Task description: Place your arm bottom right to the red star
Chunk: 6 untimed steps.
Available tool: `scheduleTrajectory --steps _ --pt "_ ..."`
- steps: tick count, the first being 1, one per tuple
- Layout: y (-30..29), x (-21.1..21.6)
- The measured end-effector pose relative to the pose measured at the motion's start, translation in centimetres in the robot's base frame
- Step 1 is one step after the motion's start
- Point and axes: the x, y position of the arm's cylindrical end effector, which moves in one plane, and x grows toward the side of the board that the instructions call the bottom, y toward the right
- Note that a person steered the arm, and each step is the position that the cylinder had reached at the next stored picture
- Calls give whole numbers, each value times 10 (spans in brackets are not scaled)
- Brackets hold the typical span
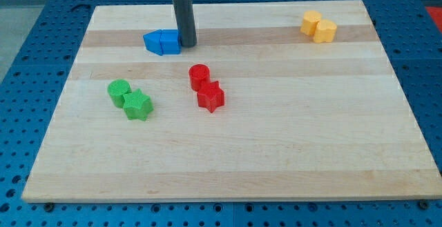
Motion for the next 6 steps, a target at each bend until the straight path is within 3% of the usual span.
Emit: scheduleTrajectory --steps 2,3,5,6 --pt "93 40" --pt "104 76" --pt "90 169" --pt "60 174"
